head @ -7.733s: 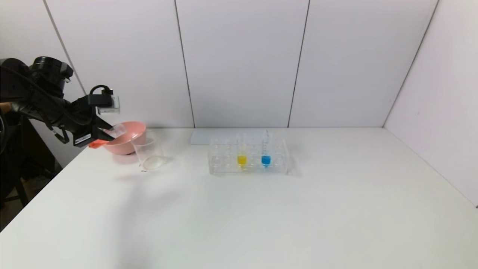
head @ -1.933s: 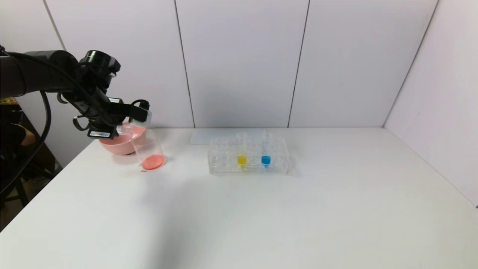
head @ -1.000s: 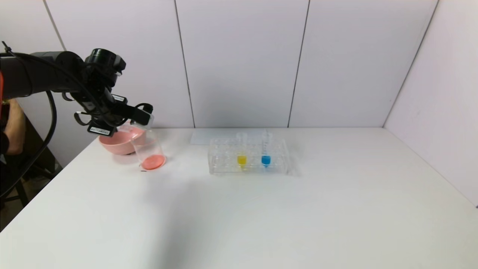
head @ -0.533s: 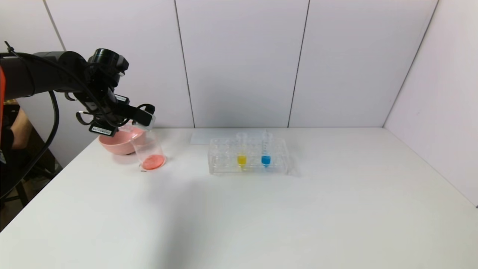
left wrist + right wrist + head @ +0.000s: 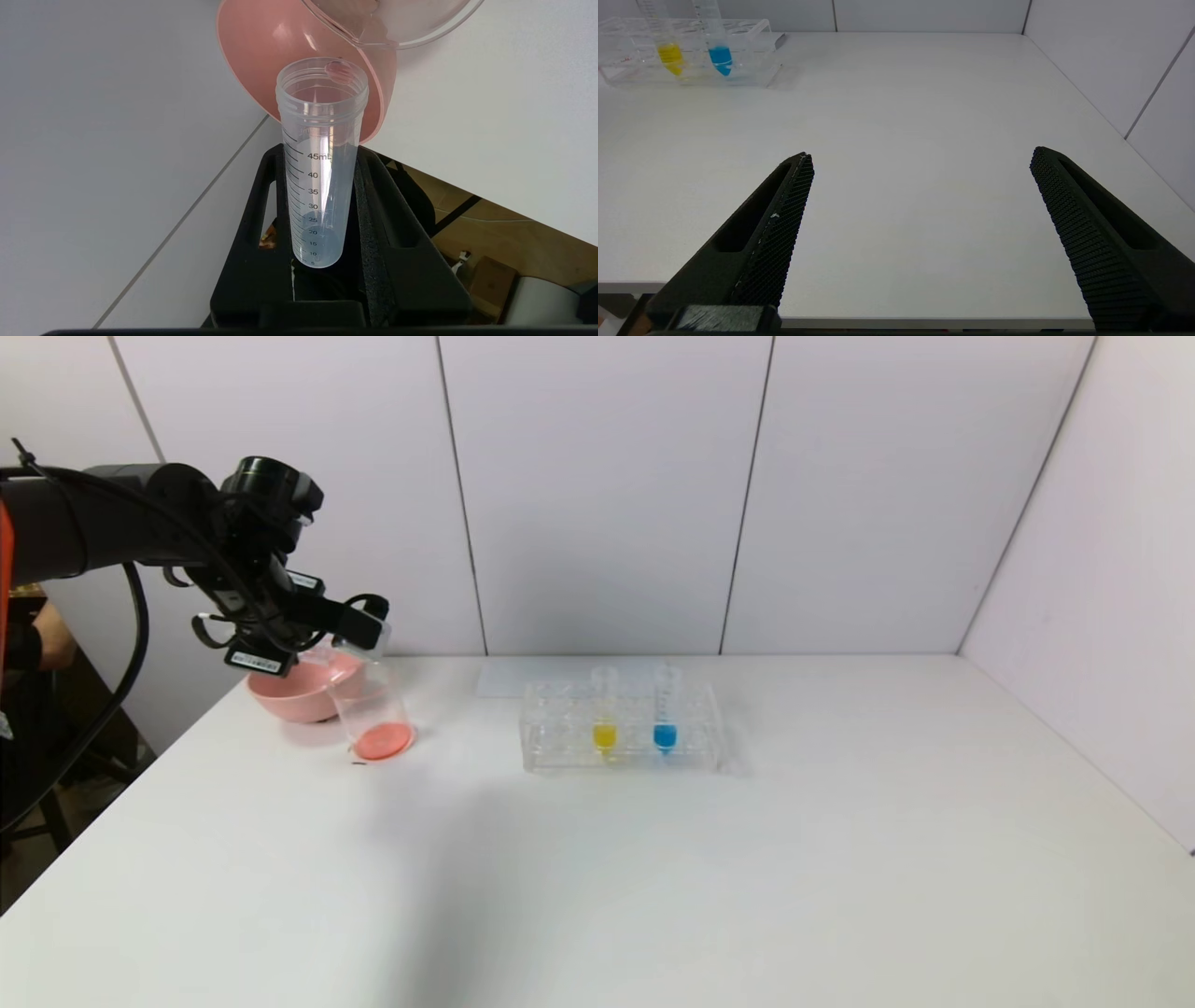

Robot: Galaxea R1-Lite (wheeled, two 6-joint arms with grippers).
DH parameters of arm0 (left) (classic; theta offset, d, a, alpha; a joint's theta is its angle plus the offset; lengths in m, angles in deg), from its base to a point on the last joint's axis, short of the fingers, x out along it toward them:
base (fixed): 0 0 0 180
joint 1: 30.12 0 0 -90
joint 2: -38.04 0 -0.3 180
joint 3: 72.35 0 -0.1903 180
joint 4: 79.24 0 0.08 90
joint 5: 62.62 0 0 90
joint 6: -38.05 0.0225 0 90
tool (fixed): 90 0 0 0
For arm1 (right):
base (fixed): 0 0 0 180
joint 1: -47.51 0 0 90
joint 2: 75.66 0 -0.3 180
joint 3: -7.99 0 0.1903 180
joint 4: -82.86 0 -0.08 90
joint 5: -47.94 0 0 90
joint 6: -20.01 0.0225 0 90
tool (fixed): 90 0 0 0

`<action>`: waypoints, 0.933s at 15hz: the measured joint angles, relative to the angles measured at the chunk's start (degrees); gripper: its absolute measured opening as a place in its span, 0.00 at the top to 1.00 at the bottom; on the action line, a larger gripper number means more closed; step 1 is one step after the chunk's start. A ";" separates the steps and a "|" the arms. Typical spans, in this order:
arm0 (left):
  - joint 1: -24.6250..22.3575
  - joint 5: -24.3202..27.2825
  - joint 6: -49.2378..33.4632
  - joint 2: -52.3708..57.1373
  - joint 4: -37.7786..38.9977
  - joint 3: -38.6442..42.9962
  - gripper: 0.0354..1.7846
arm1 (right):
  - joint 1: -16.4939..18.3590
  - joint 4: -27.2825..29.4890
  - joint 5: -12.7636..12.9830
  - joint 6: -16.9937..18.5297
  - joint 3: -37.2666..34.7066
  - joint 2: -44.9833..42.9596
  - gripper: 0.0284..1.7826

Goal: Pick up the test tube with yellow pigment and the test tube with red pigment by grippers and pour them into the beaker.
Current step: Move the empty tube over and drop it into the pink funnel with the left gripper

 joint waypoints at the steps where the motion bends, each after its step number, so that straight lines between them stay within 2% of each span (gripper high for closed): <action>1: 0.00 0.41 -0.11 0.17 -0.30 0.00 0.77 | 0.00 0.00 -0.02 0.00 0.00 0.00 0.05; 3: -0.24 0.93 -1.74 0.89 -0.39 0.30 0.77 | -0.02 0.00 0.02 0.00 0.00 0.00 0.05; 5: -1.35 4.01 -4.25 1.74 -1.05 0.67 0.77 | 0.00 0.00 0.02 0.00 0.00 0.00 0.05; 8: -4.86 13.56 -9.52 2.78 -0.77 0.78 0.77 | 0.00 0.00 0.00 0.00 0.00 0.00 0.05; 14: -10.63 27.21 -20.07 4.46 -0.22 0.80 0.77 | -0.05 0.00 0.02 0.01 0.00 0.00 0.05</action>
